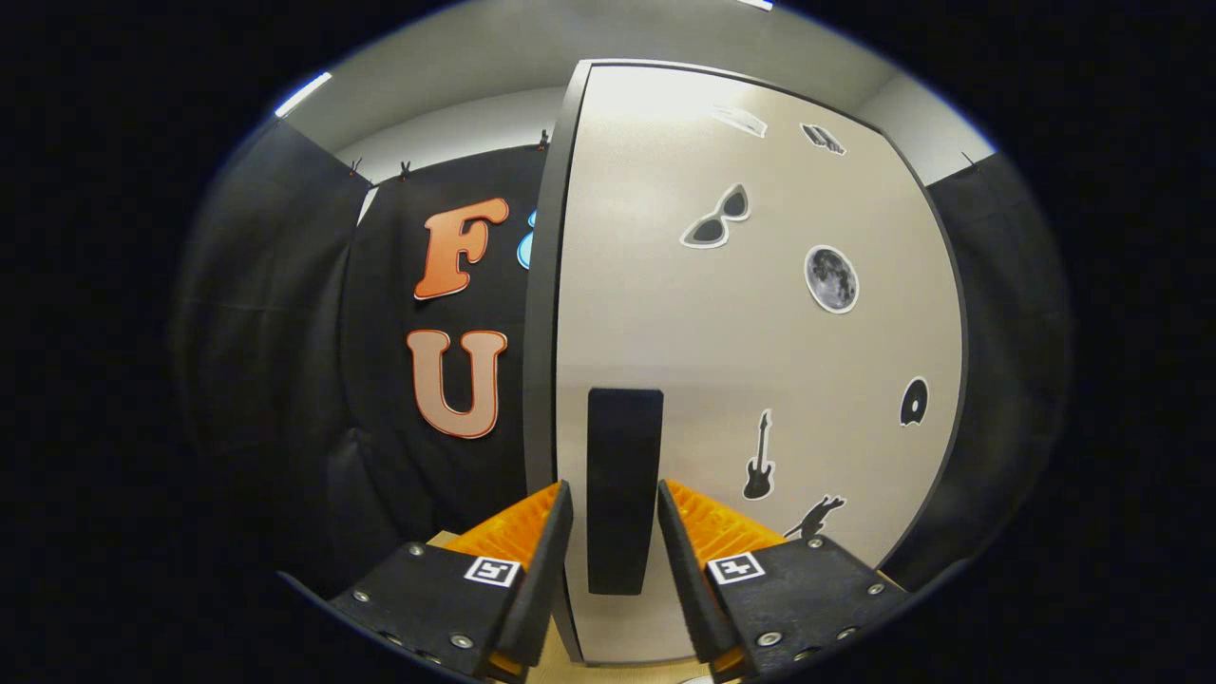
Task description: Open the shoe cabinet door, grab the shoes and put them into the shoe cabinet, then close the shoe cabinet door.
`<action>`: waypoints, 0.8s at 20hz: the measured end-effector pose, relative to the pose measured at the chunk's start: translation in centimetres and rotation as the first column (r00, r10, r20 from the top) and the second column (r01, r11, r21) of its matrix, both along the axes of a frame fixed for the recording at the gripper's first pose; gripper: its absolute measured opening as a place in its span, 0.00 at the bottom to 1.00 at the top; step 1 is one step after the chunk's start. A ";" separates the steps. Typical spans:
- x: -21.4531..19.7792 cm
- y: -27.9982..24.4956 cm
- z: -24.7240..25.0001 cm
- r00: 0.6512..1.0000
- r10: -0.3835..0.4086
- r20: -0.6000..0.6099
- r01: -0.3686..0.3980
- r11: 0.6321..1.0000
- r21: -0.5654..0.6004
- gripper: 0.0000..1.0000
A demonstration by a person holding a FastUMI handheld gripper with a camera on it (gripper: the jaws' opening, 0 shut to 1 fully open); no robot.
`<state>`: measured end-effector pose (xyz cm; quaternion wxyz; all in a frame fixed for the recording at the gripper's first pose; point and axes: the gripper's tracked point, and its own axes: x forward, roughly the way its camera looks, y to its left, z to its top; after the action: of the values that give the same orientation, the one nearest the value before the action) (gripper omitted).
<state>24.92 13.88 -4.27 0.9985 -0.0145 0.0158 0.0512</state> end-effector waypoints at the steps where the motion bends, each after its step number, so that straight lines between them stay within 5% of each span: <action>1: -0.2 0.0 0.1 1.000 0.000 0.000 0.000 1.000 0.012 0.41; 16: -5.5 -2.2 0.5 1.000 0.026 -0.015 -0.026 0.999 0.024 0.33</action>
<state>19.40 11.67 -3.74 0.9977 -0.0025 0.0228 0.0644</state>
